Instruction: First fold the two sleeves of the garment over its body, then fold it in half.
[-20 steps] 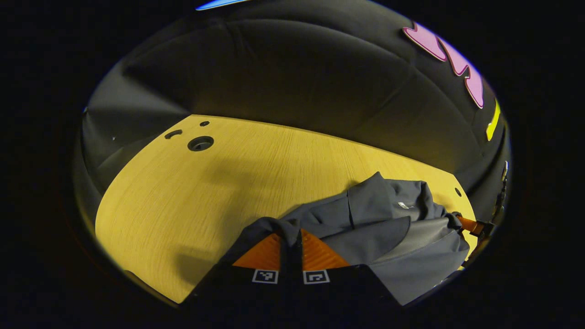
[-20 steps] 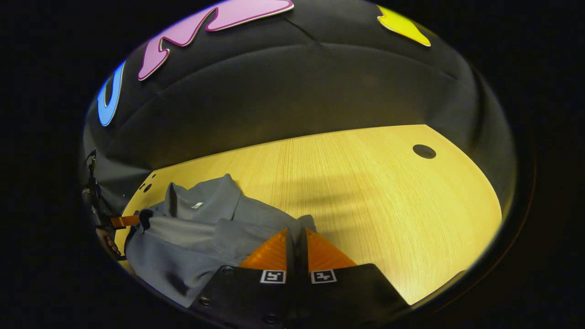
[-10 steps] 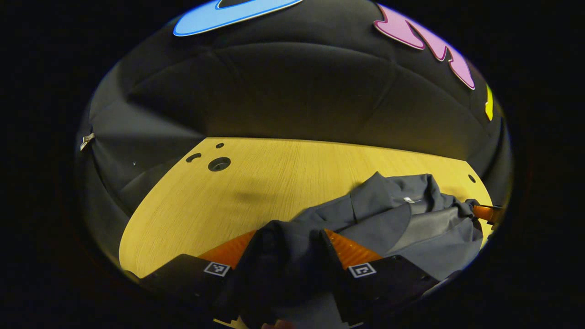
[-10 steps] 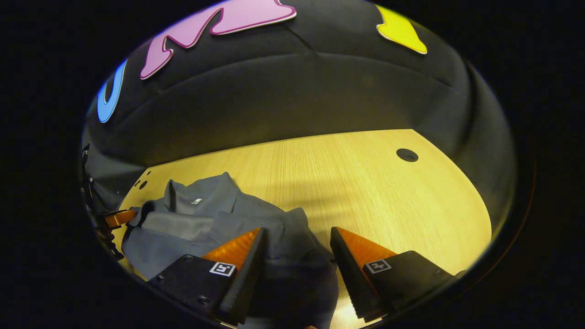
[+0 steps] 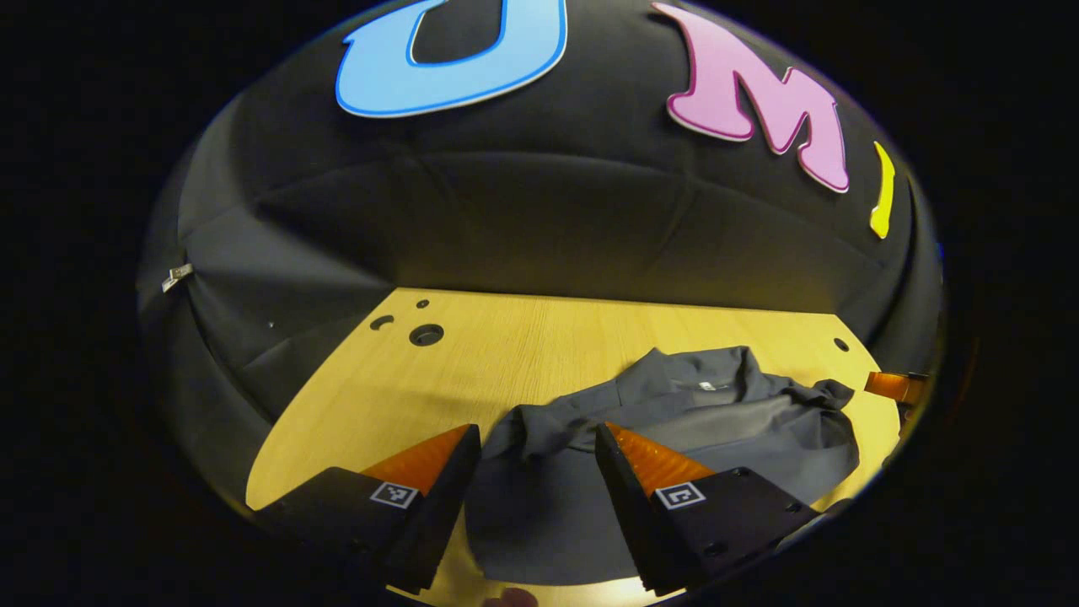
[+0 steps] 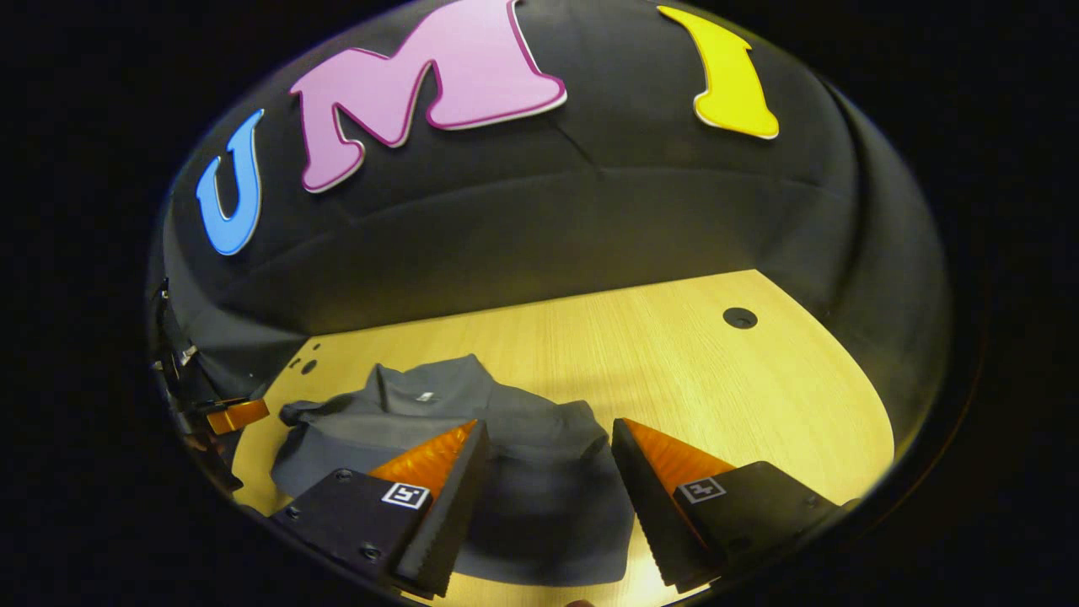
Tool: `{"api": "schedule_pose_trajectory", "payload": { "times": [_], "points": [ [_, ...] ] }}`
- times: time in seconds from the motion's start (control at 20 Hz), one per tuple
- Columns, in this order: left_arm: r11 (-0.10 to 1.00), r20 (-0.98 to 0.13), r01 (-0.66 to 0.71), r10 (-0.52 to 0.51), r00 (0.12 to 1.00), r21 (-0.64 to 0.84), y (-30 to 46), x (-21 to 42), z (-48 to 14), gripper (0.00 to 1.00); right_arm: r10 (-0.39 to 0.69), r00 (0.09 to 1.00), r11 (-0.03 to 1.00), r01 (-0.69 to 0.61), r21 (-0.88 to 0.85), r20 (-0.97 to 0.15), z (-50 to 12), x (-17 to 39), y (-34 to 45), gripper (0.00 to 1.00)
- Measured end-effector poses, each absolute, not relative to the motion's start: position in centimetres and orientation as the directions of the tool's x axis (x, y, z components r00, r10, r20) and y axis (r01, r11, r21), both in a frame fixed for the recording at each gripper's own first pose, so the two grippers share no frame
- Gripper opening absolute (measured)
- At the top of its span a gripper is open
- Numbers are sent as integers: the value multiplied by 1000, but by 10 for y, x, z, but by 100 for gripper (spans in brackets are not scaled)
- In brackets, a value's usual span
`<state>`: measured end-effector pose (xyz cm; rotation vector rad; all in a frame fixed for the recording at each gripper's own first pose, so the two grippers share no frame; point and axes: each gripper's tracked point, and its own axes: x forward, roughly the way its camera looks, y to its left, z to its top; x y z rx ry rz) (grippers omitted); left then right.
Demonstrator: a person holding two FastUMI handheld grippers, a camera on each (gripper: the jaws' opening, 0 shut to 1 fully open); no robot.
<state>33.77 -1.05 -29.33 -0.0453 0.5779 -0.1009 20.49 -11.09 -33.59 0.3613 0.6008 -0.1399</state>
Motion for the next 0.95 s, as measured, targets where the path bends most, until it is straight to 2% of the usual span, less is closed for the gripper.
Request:
{"api": "schedule_pose_trajectory", "payload": {
  "times": [0.35, 0.7, 0.95],
  "points": [
    [984, -476, 152, -180, 861, -96, -23, 267, -235, 87, 11, 847, 941, 172, 293, -532, -274, 152, -93, 91],
    [963, -483, 245, -269, 834, -114, -34, 193, -213, 86, 71, 847, 960, 84, 266, -526, -249, 91, -75, 91],
    [944, -505, 303, -326, 799, -130, -38, 154, -212, 86, 128, 855, 946, 46, 320, -502, -240, 67, -47, 91]
  ]
}}
